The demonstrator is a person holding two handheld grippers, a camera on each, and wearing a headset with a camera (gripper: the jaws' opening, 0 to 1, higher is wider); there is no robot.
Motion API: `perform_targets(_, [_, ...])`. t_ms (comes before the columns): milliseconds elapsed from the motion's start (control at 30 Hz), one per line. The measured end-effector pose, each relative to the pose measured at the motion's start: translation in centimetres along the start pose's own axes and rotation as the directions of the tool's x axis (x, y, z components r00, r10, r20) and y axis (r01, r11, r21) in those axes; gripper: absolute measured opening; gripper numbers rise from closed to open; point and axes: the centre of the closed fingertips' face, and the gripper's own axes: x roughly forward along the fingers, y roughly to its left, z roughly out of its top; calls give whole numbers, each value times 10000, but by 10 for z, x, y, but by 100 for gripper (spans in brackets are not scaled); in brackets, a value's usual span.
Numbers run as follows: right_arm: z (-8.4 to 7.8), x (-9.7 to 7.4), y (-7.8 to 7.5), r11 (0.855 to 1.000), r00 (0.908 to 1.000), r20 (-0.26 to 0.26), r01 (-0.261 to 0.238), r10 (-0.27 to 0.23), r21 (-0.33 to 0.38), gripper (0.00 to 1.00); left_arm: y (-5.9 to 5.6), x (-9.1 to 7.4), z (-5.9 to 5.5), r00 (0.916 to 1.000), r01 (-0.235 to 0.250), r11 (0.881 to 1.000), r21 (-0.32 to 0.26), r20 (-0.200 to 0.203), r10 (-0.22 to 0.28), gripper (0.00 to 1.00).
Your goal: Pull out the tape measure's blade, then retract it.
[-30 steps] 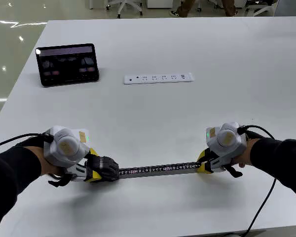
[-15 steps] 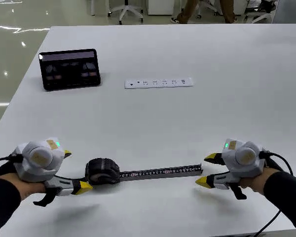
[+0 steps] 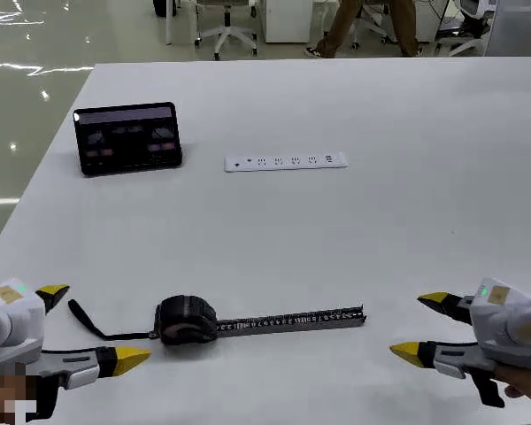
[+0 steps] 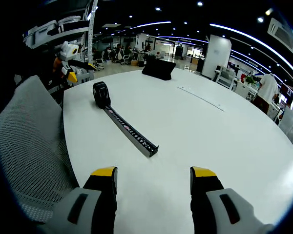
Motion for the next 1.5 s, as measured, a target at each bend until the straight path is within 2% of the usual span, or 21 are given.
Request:
perform_targets(67, [0,-14,0,9999,9999,60,153,-153,-34,63,5,-10,0,9996,-104,9990,-442,253,115,100])
perform_targets(133, [-3,-26,0,9996,9996,130,268,-268,-40,64,9,-19,-3,9990,-282,9980,-558,326,301,100])
perform_targets(267, [-16,-37,1,9987,9987,110,487,-489,134,69,15,-29,-14,9972,-537,9935,-1000,459,585,100])
perform_targets(433, [-32,-48,9,9971,9979,-133,635,-630,418,77,21,-43,-28,9937,-898,9876,-1285,547,975,100])
perform_targets(567, [-42,-56,8,9956,9981,-180,608,-597,717,83,22,-48,-40,9944,-927,9862,-1373,370,986,100])
perform_targets(633, [-45,-61,7,9947,9978,-152,650,-640,798,87,22,-51,-45,9956,-914,9860,-1395,89,935,100])
perform_targets(733, [-50,-67,5,9928,9979,-114,653,-645,1006,94,19,-53,-43,9958,-845,9885,-1258,250,883,100])
perform_targets(900, [-53,-70,11,9921,9987,-125,510,-498,1149,100,18,-52,-42,9963,-795,9899,-1172,225,827,100])
perform_targets(1067, [-45,-68,16,9949,9996,-111,259,-249,973,100,16,-50,-38,9975,-646,9929,-998,218,671,100])
perform_targets(1200, [-40,-67,7,9942,9990,-2,446,-448,980,100,19,-51,-31,9963,-705,9933,-912,432,747,100])
perform_targets(1233, [-38,-68,9,9942,9988,16,479,-482,967,100,19,-51,-29,9958,-717,9932,-912,498,764,100])
perform_targets(1500, [-35,-66,15,9930,9987,3,500,-504,1069,100,17,-51,-32,9960,-743,9916,-1056,417,790,100])
